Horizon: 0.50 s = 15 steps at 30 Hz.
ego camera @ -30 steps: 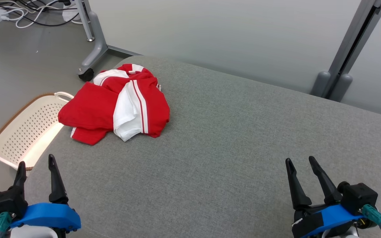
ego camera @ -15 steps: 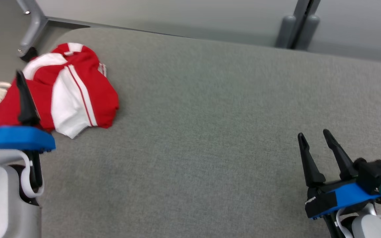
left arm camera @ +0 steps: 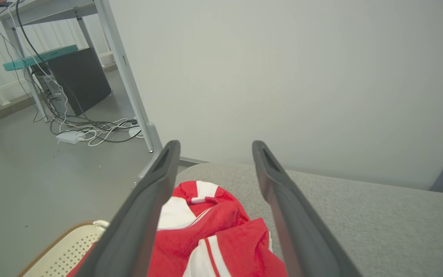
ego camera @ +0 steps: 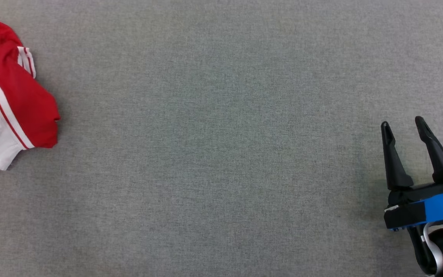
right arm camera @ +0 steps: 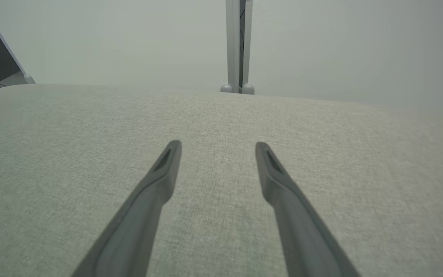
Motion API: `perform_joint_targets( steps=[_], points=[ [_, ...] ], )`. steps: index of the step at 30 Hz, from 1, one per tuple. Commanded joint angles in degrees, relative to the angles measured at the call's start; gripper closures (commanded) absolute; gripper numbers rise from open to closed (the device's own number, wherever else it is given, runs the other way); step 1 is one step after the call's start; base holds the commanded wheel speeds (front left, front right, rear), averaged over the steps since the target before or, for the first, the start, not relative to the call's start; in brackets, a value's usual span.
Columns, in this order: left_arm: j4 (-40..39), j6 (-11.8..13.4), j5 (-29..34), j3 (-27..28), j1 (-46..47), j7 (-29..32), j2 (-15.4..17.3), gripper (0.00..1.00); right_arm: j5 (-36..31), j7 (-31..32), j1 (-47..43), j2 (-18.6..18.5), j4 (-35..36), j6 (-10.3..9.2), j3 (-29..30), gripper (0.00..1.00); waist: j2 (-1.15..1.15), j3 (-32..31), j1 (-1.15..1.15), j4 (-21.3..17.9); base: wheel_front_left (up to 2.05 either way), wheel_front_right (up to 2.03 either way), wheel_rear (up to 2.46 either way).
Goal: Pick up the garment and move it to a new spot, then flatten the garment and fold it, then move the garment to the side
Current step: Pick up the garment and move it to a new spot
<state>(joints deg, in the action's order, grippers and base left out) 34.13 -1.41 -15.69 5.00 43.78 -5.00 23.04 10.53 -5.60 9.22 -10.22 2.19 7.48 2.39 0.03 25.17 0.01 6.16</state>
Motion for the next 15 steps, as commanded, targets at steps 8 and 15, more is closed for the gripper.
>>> perform_joint_targets(
  steps=[8,15],
  points=[
    [14.09,-1.74,0.81,-1.64,4.31,1.76,2.74,0.00,-0.24,0.80,0.81,-0.86,2.56,0.03,1.06,0.00,-0.03,2.44,-0.01,-0.74,0.00,0.00,0.00],
    [24.74,-3.63,-0.34,-3.22,6.04,2.62,0.76,0.00,-0.44,1.57,1.11,-1.12,4.30,0.03,1.30,0.00,-0.03,4.04,-0.01,-0.27,0.00,0.00,0.00]
  ],
)
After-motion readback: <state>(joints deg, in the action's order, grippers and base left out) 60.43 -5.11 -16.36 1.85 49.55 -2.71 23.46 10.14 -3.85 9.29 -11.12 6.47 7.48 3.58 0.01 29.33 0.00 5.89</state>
